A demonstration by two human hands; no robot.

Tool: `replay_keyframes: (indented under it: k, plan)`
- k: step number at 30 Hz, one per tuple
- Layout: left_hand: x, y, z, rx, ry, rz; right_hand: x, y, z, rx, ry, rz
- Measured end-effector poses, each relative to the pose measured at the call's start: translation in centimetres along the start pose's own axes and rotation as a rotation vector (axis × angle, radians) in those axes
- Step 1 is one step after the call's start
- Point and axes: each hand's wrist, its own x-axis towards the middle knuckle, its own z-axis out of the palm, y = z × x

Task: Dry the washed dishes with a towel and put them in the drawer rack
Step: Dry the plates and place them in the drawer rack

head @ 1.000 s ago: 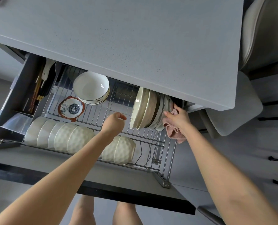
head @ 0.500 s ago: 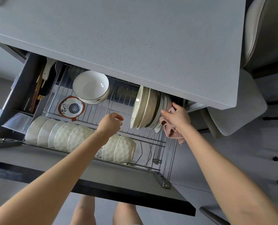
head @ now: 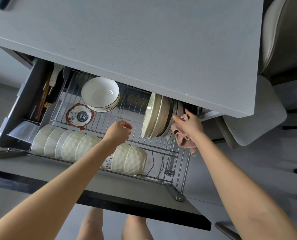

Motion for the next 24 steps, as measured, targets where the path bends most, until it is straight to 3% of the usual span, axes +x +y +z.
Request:
replay_keyframes:
  k: [24]
  plan:
    - [-1.5,-0.5,-3.1,-0.017,0.005,0.004,-2.0,0.7,0.7,-0.183,0.024,0.008]
